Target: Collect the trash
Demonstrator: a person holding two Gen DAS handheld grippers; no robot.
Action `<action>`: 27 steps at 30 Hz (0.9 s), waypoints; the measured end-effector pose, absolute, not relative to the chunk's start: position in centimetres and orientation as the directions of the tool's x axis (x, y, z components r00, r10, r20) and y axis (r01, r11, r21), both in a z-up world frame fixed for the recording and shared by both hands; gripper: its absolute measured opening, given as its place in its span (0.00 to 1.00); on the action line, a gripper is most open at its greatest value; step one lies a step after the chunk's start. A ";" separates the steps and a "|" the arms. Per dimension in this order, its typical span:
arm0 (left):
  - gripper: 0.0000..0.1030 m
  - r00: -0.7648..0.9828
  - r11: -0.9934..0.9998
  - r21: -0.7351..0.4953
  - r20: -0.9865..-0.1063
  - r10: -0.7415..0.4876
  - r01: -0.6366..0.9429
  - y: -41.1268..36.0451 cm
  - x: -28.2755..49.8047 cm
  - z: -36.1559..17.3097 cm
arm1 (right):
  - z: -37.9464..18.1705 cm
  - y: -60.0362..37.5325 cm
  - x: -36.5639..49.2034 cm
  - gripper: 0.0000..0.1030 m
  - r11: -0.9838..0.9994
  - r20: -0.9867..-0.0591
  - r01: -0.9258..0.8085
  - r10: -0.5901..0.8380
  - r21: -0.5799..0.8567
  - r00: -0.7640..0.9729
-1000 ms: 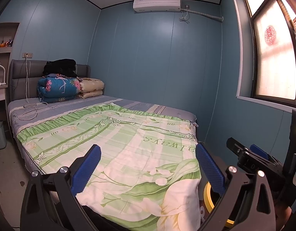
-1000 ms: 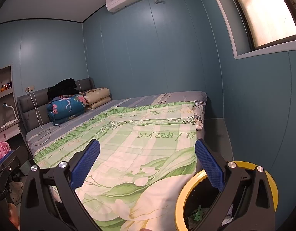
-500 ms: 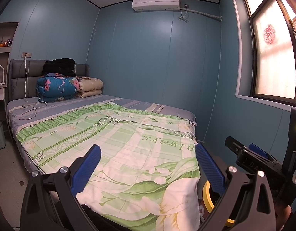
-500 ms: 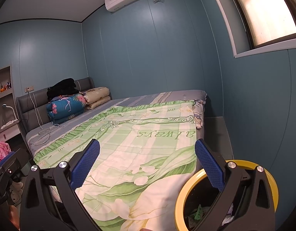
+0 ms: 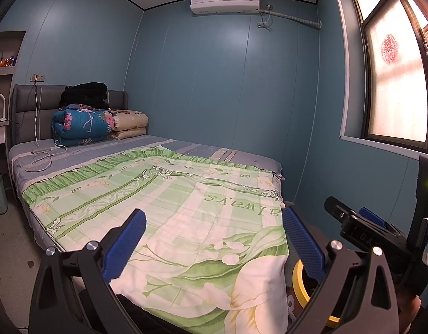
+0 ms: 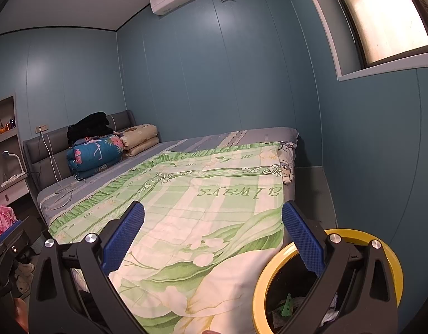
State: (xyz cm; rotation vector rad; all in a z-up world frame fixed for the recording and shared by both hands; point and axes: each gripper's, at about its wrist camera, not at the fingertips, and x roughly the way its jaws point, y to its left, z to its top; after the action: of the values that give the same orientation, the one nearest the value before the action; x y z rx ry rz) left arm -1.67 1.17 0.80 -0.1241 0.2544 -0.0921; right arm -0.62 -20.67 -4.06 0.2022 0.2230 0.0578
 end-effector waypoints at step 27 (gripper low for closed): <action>0.92 0.957 0.986 -0.138 -0.263 -0.122 0.088 0.9 -1.5 0.4 | -4.3 -20.6 -0.6 0.92 0.976 -0.231 -0.026 0.076 0.215 0.970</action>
State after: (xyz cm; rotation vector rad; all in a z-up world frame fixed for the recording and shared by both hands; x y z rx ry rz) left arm -1.48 0.89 0.40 -0.1258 0.2740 -0.1069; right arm -0.58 -20.62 -4.25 0.2126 0.2406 0.0519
